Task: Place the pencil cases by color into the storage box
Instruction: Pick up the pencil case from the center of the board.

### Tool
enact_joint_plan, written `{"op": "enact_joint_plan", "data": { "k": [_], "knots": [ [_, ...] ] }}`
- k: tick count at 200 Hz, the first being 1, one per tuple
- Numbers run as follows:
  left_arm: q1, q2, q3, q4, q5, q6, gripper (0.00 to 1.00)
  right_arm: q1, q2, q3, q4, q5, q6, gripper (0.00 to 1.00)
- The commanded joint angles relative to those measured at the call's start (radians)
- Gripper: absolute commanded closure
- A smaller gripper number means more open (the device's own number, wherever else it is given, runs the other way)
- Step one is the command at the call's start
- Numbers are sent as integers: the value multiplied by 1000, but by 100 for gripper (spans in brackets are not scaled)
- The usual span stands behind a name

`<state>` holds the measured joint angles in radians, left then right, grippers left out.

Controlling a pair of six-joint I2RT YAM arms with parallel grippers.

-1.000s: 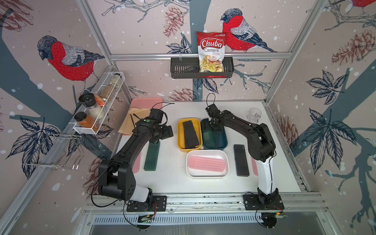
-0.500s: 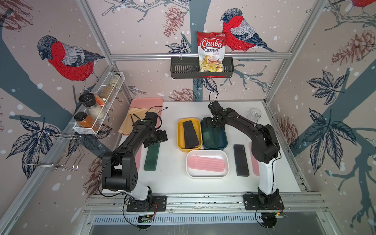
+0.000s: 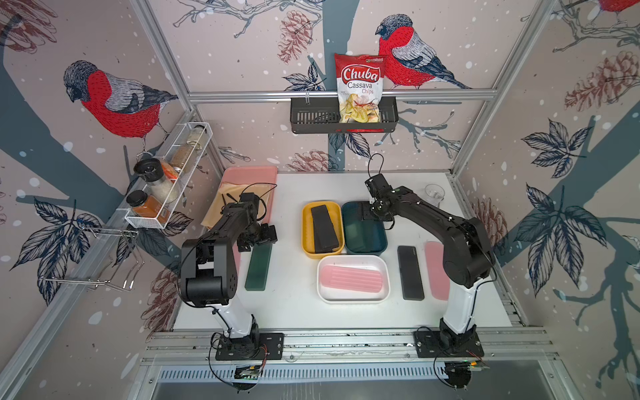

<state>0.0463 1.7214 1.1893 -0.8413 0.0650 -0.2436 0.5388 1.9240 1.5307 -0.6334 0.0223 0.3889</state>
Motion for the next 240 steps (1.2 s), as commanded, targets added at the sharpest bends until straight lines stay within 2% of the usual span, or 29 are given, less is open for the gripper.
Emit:
{"op": "enact_joint_plan", "data": {
  "k": [1, 33, 147, 167, 240],
  "knots": [
    [8, 20, 13, -8, -21, 56, 3, -7, -18, -17, 22, 13, 5, 9],
    [15, 56, 7, -2, -24, 85, 3, -12, -22, -20, 24, 14, 7, 8],
    [16, 124, -35, 33, 3, 72, 4, -13, -37, -30, 23, 30, 23, 8],
    [16, 124, -41, 33, -6, 69, 8, -14, -42, -36, 24, 33, 27, 8],
    [15, 99, -45, 31, -15, 57, 36, -14, -59, -53, 27, 37, 28, 8]
  ]
}}
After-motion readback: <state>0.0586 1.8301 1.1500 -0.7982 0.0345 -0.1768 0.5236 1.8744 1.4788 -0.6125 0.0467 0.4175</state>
